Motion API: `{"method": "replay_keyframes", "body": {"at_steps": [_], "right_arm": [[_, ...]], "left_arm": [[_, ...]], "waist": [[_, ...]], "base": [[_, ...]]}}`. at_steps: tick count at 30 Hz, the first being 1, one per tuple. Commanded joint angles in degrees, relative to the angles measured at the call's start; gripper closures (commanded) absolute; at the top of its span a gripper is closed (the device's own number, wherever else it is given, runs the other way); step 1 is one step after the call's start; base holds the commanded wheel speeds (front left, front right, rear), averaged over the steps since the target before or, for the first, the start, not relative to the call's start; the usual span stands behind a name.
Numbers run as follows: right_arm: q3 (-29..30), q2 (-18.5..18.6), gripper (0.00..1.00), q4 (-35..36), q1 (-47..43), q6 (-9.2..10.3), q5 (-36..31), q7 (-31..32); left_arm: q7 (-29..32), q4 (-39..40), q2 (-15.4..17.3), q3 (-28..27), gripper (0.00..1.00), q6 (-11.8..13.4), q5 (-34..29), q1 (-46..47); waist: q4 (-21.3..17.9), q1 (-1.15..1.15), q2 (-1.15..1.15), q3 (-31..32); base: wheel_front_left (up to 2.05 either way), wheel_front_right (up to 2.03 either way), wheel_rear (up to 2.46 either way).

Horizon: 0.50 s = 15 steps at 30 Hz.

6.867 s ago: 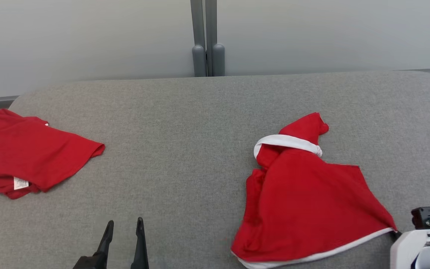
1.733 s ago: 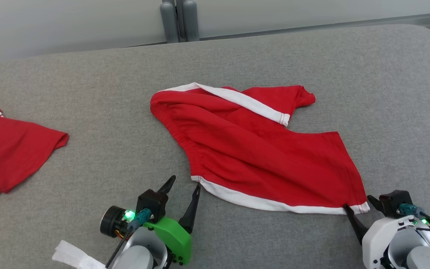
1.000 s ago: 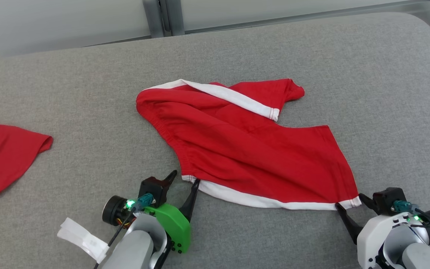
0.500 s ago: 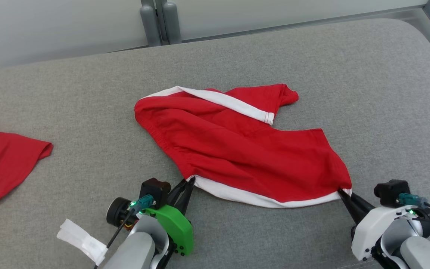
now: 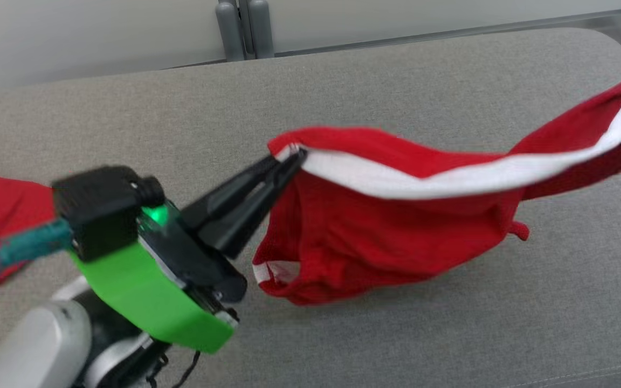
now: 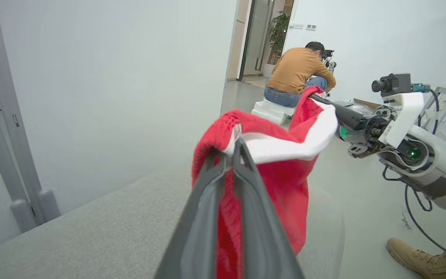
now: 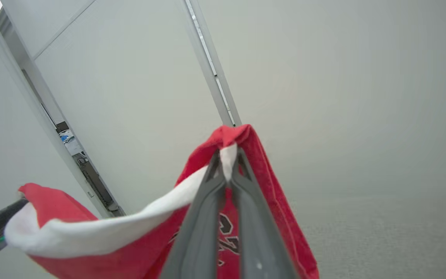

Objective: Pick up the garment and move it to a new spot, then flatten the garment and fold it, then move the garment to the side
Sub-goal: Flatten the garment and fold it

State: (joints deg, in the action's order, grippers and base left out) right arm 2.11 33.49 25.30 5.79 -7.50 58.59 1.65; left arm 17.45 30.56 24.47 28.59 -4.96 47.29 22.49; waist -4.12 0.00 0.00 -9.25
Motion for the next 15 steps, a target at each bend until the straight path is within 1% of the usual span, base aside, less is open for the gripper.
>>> {"method": "replay_keyframes", "body": {"at_steps": [1, 3, 5, 8, 11, 13, 14, 15], "right_arm": [[1.17, 0.72, 1.0, 0.62, 2.1, 0.01, 0.71, 0.96], [2.53, 2.1, 1.0, 0.64, 5.34, 0.02, 0.84, 2.64], [2.51, 2.71, 1.0, -0.1, 9.28, 0.01, 1.5, 4.6], [0.91, 3.4, 1.0, -3.24, 16.59, 0.01, 0.83, 7.85], [-2.27, 2.08, 1.0, -8.0, 26.16, 0.01, -0.17, 11.3], [-4.31, 0.26, 1.0, -13.51, 34.73, 0.02, -2.84, 12.83], [-5.59, -1.33, 1.0, -17.04, 39.62, 0.01, -5.28, 13.2], [-6.48, -2.86, 1.0, -19.86, 43.6, 0.01, -7.57, 13.15]], "left_arm": [[2.19, 0.84, 0.11, -1.23, 1.0, 0.84, 2.5, 3.33], [6.21, 0.64, 0.07, -3.14, 1.0, 2.28, 5.61, 8.57], [10.09, -1.45, -0.23, -4.46, 1.0, 3.82, 8.23, 13.94], [14.89, -7.05, -2.04, -5.24, 1.0, 5.08, 12.21, 22.19], [17.61, -14.8, -2.98, -4.48, 1.0, 5.38, 10.29, 30.9], [17.01, -21.09, -4.27, -4.46, 1.0, 5.76, 7.69, 37.63], [15.43, -25.04, -4.84, -4.96, 1.0, 5.83, 5.48, 41.49], [13.77, -28.36, -5.93, -5.86, 1.0, 6.46, 4.69, 44.08]], "waist": [[0.12, 0.0, 0.0, -2.33], [0.06, 0.0, 0.0, -4.04], [-0.08, 0.0, 0.0, -6.28], [-0.27, 0.0, 0.0, -10.02], [-0.47, 0.0, 0.0, -14.38], [-0.77, 0.0, 0.0, -17.73], [-1.07, 0.0, 0.0, -19.4], [-1.33, 0.0, 0.0, -20.65]], "base": [[0.0, 0.0, 0.0], [0.0, 0.0, 0.0], [0.0, 0.0, 0.0], [0.0, 0.0, 0.0], [0.0, 0.0, 0.0], [0.0, 0.0, 0.0], [0.0, 0.0, 0.0], [0.0, 0.0, 0.0]]}}
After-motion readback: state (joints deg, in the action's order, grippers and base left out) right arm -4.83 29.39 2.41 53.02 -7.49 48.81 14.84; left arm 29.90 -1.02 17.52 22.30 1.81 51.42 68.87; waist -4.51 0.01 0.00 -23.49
